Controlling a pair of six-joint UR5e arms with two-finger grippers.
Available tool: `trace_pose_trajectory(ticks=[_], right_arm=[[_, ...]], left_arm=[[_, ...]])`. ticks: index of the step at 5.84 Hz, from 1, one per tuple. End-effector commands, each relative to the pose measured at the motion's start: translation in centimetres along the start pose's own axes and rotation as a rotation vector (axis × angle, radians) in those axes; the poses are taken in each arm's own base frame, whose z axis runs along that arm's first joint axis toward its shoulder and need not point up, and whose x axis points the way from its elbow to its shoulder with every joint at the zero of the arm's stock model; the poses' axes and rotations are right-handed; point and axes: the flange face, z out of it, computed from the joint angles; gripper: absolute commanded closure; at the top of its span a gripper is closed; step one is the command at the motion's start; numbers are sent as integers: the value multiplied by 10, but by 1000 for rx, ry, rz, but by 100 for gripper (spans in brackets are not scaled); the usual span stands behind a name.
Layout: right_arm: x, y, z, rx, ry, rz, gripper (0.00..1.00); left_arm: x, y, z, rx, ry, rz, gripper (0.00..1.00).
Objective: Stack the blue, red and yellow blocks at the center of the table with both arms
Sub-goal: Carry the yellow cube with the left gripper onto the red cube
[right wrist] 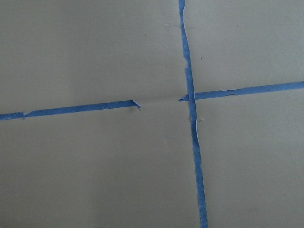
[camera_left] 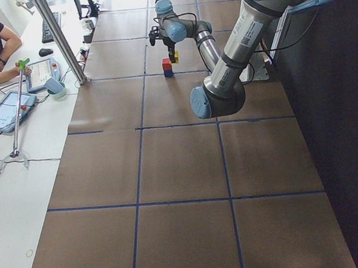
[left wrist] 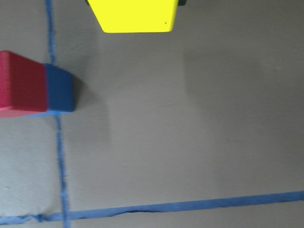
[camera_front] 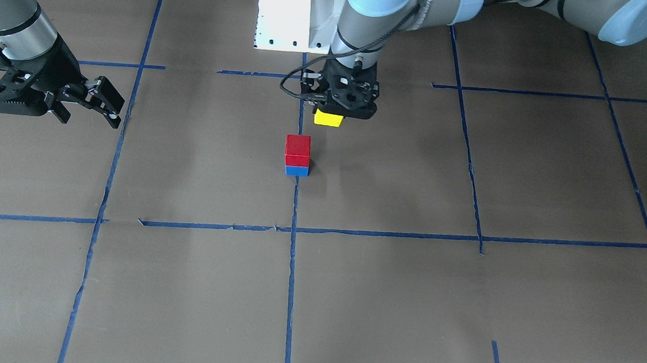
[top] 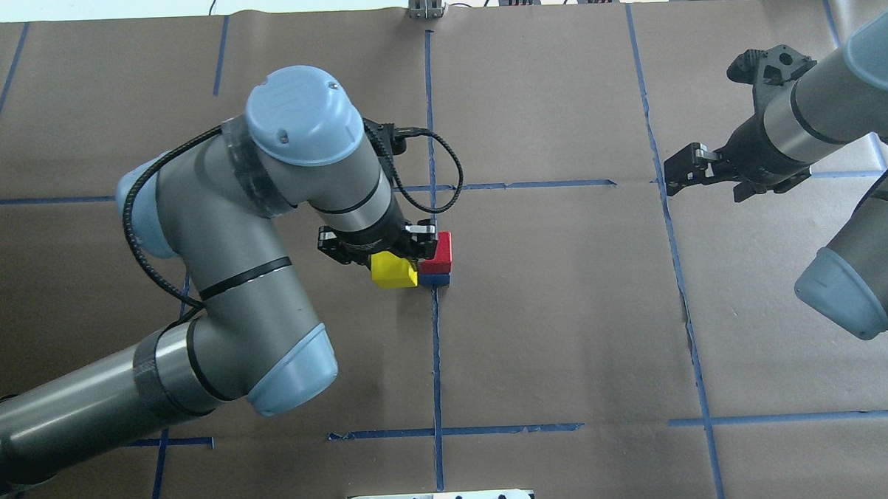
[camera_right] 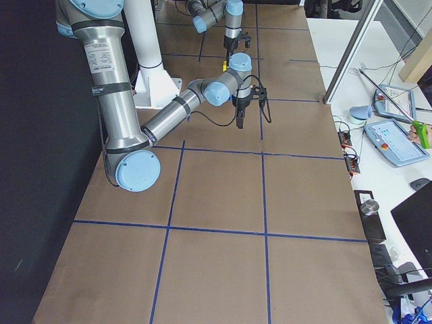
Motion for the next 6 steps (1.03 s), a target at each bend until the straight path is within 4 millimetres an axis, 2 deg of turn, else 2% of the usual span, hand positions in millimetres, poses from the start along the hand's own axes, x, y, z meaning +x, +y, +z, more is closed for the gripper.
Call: trace_pose_trajectory(ticks=[1,3,6], right_arm=[[7,-1,0,1,7,8,0],[7,-1,1,0,9,8,0],[7,0,2,-2,11,9,0]], left_arm=[[52,-19,11,8,-49,-22,100],[53,-32,27,36,-94,-20,99],[51,-36,34,37,-109,-15,97]])
